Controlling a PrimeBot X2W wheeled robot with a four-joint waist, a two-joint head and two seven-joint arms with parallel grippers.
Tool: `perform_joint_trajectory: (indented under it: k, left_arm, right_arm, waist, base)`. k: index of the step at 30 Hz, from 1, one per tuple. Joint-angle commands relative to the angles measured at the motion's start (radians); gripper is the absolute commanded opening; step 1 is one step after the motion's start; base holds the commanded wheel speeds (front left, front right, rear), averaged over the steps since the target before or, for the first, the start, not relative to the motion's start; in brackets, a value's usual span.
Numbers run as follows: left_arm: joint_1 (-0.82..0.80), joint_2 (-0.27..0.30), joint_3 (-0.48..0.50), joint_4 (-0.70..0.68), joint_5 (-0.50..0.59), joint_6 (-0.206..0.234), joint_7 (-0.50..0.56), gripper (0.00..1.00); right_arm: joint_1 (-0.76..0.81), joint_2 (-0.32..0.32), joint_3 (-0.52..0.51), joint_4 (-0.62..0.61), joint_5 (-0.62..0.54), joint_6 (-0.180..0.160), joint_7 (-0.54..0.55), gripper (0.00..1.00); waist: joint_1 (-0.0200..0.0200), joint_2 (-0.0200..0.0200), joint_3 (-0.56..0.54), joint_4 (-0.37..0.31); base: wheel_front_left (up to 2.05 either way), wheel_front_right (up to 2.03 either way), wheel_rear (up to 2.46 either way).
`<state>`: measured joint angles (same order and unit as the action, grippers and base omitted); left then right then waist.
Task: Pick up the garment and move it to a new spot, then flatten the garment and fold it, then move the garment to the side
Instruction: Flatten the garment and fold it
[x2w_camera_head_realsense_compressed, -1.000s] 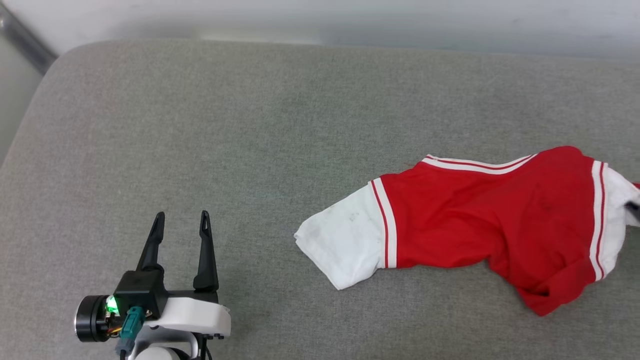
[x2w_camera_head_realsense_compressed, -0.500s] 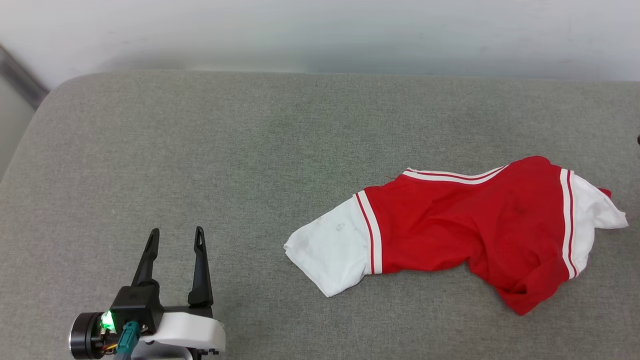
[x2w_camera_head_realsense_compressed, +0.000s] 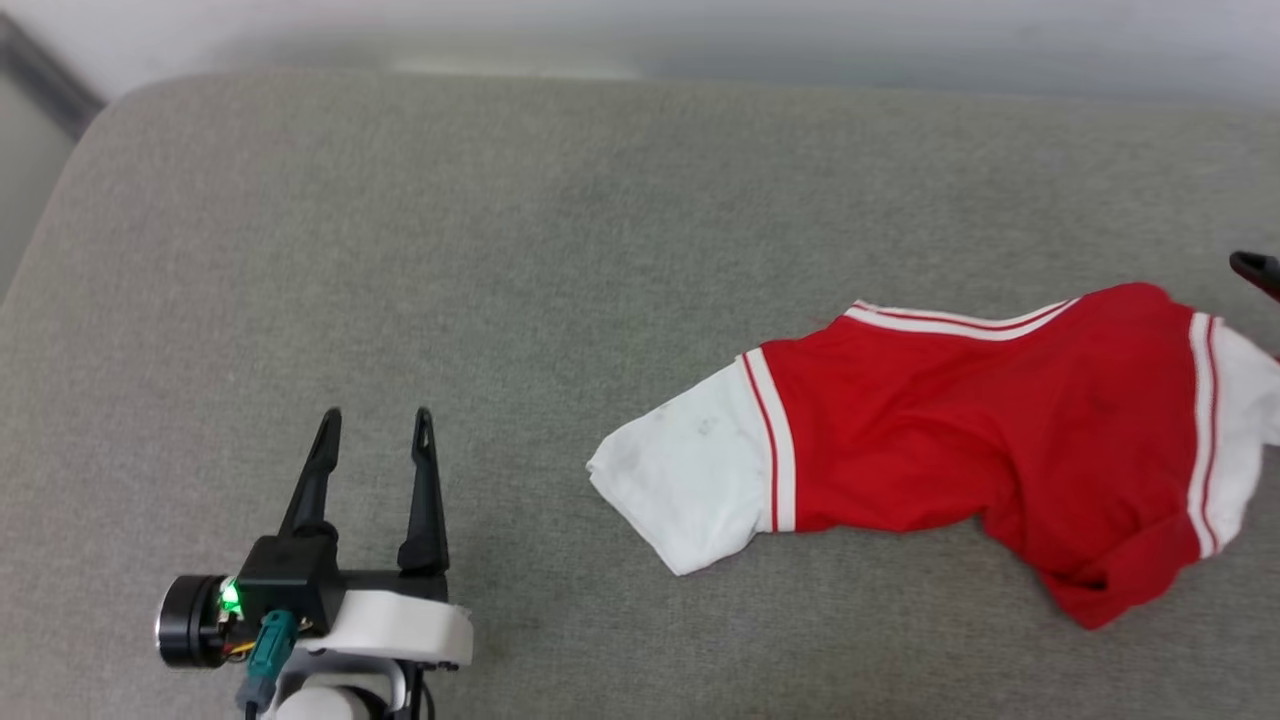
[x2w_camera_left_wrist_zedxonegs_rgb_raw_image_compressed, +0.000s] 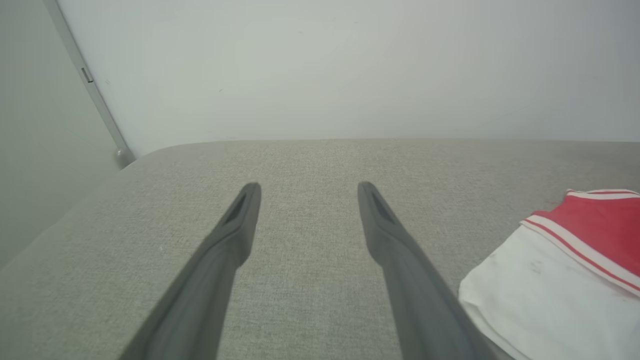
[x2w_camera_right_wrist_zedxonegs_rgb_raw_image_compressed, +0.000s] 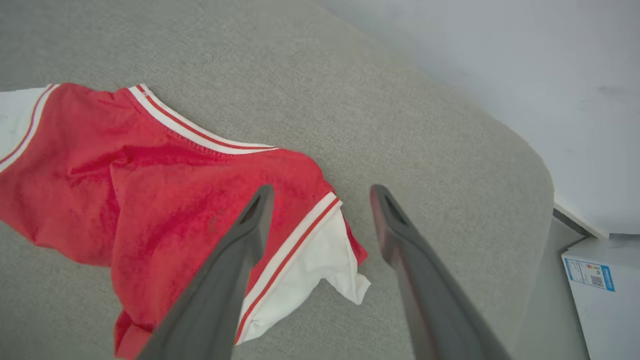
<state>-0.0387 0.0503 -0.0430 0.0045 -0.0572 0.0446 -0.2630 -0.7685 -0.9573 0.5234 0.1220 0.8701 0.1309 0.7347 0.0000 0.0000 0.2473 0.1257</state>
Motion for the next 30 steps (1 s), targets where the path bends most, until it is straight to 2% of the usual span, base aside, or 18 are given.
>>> perform_joint_trajectory:
  k: [1, 4, 8, 15, 21, 22, 23, 25, 30]
  left_arm:
    - [-0.029, 0.000, -0.011, -0.006, -0.007, 0.001, -0.003, 1.00]
    - [-0.056, 0.000, -0.033, -0.013, -0.015, 0.008, -0.003, 1.00]
    - [-0.092, 0.000, -0.056, -0.025, -0.030, 0.020, -0.003, 1.00]
    - [-0.145, 0.000, -0.085, -0.034, -0.054, 0.041, -0.003, 1.00]
    - [-0.158, 0.000, -0.082, -0.026, -0.054, 0.050, -0.003, 1.00]
    - [-0.158, 0.000, -0.080, -0.024, -0.051, 0.049, -0.003, 1.00]
    - [-0.156, 0.000, -0.078, -0.021, -0.048, 0.047, -0.003, 1.00]
    - [-0.150, 0.000, -0.072, -0.019, -0.044, 0.045, -0.003, 1.00]
    - [-0.127, 0.000, -0.068, -0.008, -0.037, 0.039, -0.003, 1.00]
  right_arm:
    - [-0.046, 0.013, 0.017, 0.019, -0.016, -0.001, 0.093, 1.00]
    - [-0.107, 0.035, 0.034, 0.068, -0.043, -0.001, 0.233, 1.00]
    - [-0.162, 0.067, 0.033, 0.148, -0.094, -0.001, 0.320, 1.00]
    - [-0.147, 0.119, 0.042, 0.272, -0.154, -0.001, 0.319, 1.00]
    - [-0.064, 0.167, 0.114, 0.315, -0.124, 0.000, 0.286, 1.00]
    - [-0.061, 0.166, 0.126, 0.305, -0.121, 0.000, 0.275, 0.33]
    - [-0.065, 0.165, 0.128, 0.294, -0.112, 0.001, 0.260, 0.00]
    - [-0.080, 0.161, 0.121, 0.274, -0.097, 0.001, 0.220, 0.00]
    - [-0.115, 0.103, 0.104, 0.183, -0.070, 0.001, 0.072, 0.00]
  waist:
    - [0.0000, 0.0000, 0.052, 0.035]
    - [0.0000, 0.0000, 0.101, 0.061]
    - [0.0000, 0.0000, 0.173, 0.093]
    - [0.0000, 0.0000, 0.274, 0.124]
    - [0.0000, 0.0000, 0.279, 0.116]
    - [0.0000, 0.0000, 0.273, 0.112]
    - [0.0000, 0.0000, 0.266, 0.107]
    - [0.0000, 0.0000, 0.247, 0.095]
    - [0.0000, 0.0000, 0.189, 0.075]
  base:
    - [0.00, 0.00, 0.00]
    - [0.00, 0.00, 0.00]
    - [0.00, 0.00, 0.00]
    - [0.00, 0.00, 0.00]
    - [0.00, 0.00, 0.00]
    - [0.00, 0.00, 0.00]
    - [0.00, 0.00, 0.00]
    - [0.00, 0.00, 0.00]
    - [0.00, 0.00, 0.00]
